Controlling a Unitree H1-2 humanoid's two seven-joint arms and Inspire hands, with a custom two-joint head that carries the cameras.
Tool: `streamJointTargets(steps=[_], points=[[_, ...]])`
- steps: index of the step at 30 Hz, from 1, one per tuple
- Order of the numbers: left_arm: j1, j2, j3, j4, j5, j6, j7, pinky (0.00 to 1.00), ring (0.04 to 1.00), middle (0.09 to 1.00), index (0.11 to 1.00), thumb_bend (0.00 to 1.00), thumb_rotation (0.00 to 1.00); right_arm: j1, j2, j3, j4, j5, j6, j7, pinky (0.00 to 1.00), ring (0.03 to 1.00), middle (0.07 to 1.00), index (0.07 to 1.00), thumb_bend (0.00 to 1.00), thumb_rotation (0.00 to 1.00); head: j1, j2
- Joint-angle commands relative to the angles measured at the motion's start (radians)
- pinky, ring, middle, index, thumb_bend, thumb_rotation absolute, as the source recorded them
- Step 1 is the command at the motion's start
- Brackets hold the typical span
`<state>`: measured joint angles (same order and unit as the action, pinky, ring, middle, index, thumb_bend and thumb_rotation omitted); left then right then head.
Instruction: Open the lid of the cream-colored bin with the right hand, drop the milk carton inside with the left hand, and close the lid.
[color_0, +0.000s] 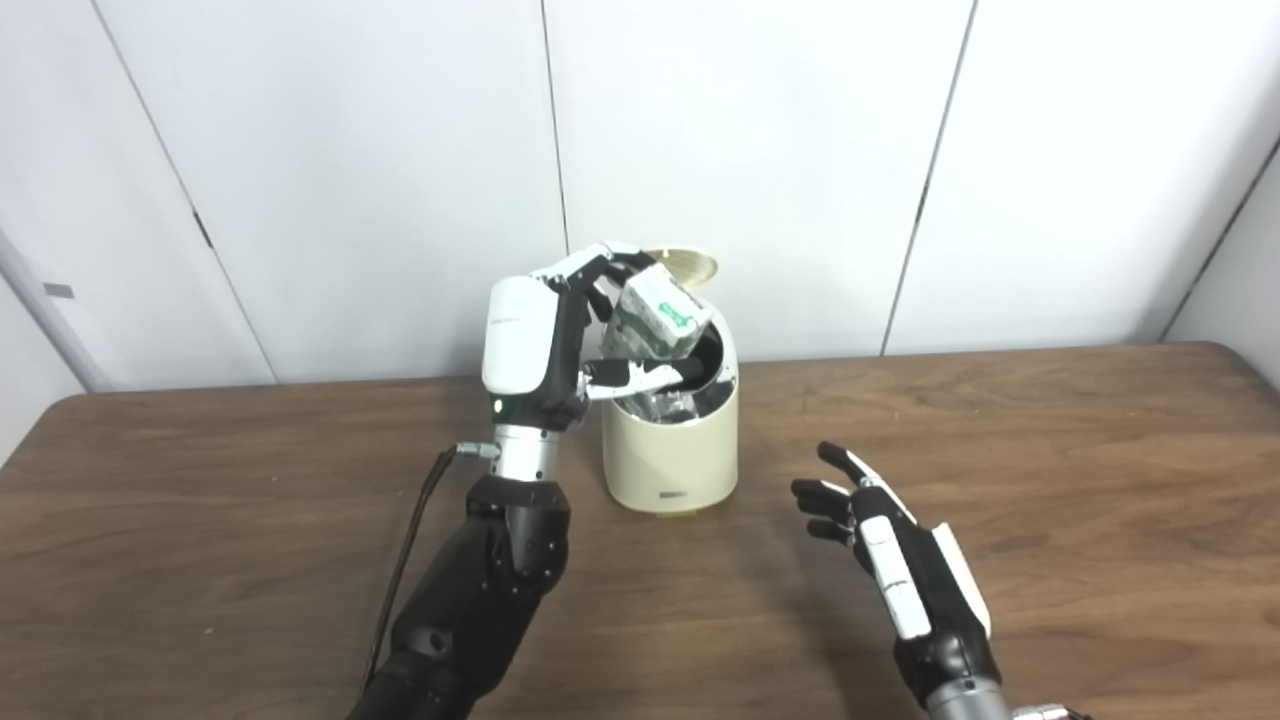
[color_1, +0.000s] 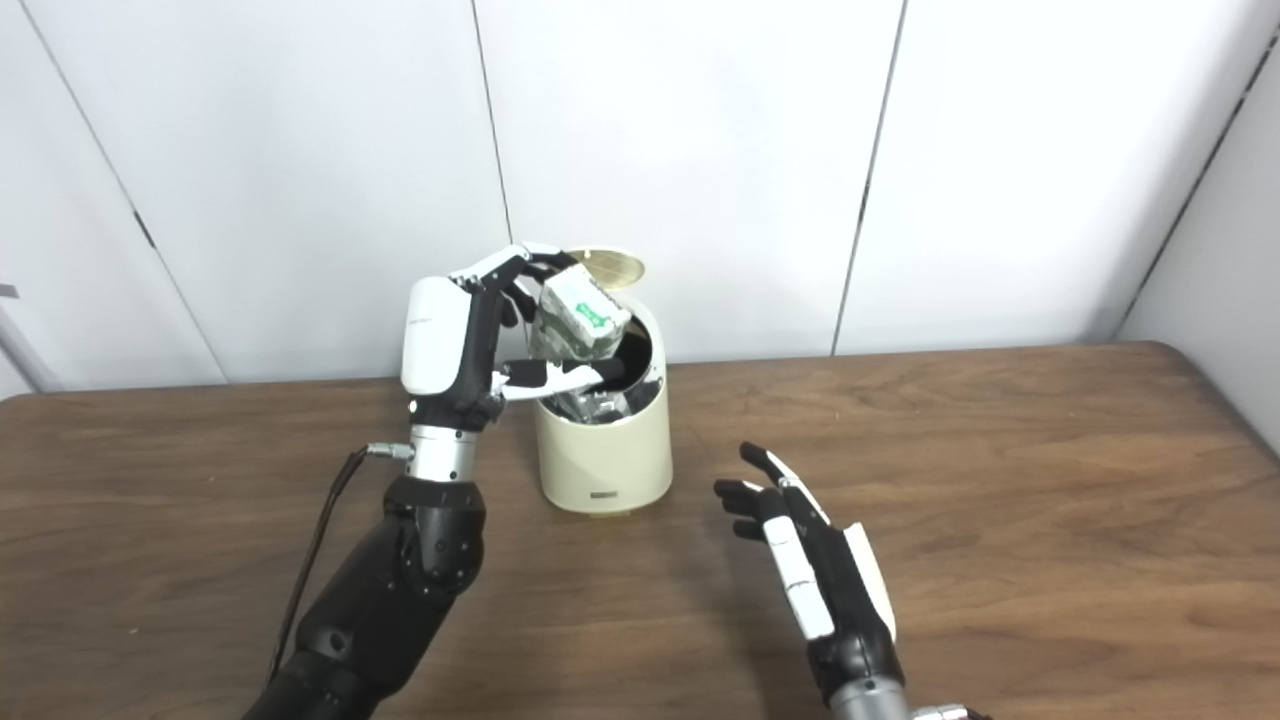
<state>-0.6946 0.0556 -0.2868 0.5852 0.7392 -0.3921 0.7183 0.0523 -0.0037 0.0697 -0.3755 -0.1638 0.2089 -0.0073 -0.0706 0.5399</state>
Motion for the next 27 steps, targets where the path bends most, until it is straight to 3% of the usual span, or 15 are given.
streamJointTargets(steps=[1, 4, 6, 15, 27], points=[[-0.042, 0.005, 0.011, -0.005, -0.011, -0.052, 0.040, 0.25, 0.318, 0.502, 0.574, 0.95, 0.04, -0.030, 0.000, 0.002, -0.035, -0.001, -0.028, 0.002, 0.74, 0.776, 0.751, 0.871, 0.50, 1.00, -0.001, 0.001], [-0.044, 0.006, -0.006, -0.001, -0.052, -0.077, 0.066, 0.26, 0.320, 0.477, 0.506, 0.63, 0.04, -0.029, 0.000, 0.001, -0.039, -0.001, -0.020, 0.002, 0.75, 0.779, 0.749, 0.871, 0.50, 1.00, -0.001, 0.002], [-0.047, 0.010, -0.026, 0.003, -0.069, -0.078, 0.091, 0.28, 0.329, 0.434, 0.501, 0.55, 0.01, -0.028, 0.000, 0.000, -0.040, -0.002, -0.016, 0.002, 0.74, 0.777, 0.747, 0.868, 0.50, 1.00, 0.001, 0.002], [-0.060, 0.041, -0.115, 0.022, -0.117, -0.078, 0.176, 0.35, 0.403, 0.507, 0.500, 0.50, 0.00, -0.027, -0.004, -0.001, -0.040, 0.008, -0.014, 0.008, 0.76, 0.786, 0.746, 0.867, 0.50, 1.00, 0.003, 0.004], [-0.080, 0.067, -0.211, 0.047, -0.148, -0.078, 0.297, 0.41, 0.429, 0.505, 0.489, 0.48, 0.00, -0.026, -0.006, -0.002, -0.035, 0.034, -0.009, 0.012, 0.79, 0.795, 0.745, 0.872, 0.50, 0.99, -0.001, 0.005]])
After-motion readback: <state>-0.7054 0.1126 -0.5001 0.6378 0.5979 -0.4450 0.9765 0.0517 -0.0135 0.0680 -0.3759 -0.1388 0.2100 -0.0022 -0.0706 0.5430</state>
